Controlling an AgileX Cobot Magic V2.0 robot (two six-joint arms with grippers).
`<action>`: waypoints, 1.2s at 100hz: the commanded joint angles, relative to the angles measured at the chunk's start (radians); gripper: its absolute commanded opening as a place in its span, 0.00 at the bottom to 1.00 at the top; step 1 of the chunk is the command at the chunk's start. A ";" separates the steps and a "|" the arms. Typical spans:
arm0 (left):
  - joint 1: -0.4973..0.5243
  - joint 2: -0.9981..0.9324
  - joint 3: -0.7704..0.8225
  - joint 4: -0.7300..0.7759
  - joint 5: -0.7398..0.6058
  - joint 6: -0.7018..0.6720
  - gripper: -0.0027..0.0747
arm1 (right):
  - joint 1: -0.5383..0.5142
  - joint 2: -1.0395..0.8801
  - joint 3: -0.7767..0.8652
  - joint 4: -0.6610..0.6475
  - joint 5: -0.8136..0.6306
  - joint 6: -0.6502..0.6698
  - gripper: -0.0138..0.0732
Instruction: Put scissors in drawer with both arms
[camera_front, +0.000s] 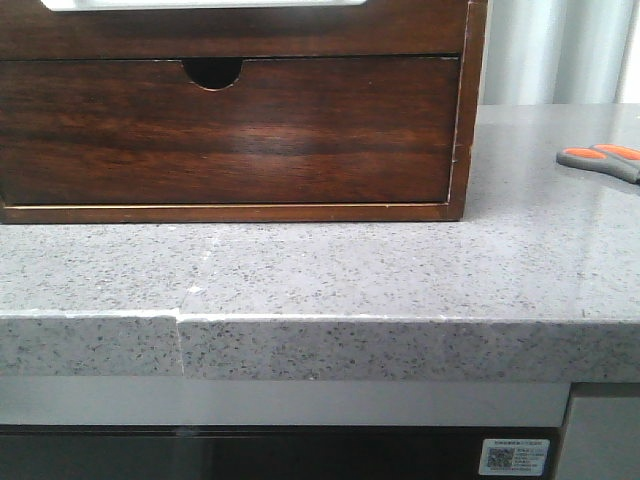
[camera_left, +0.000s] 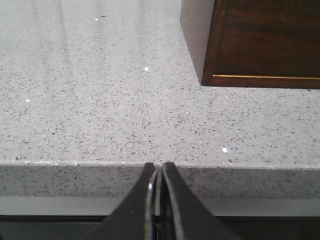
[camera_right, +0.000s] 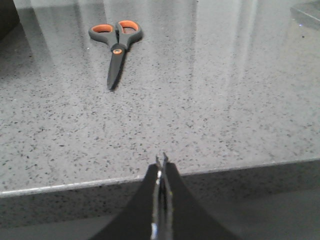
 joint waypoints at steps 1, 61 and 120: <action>0.001 -0.031 0.023 0.004 -0.077 -0.012 0.01 | -0.004 -0.021 0.012 0.019 -0.038 -0.007 0.08; 0.001 -0.031 0.023 0.004 -0.172 -0.012 0.01 | -0.004 -0.021 0.012 0.019 -0.189 -0.007 0.08; 0.001 -0.031 0.023 0.001 -0.211 -0.012 0.01 | -0.004 -0.021 0.012 0.019 -0.335 -0.007 0.08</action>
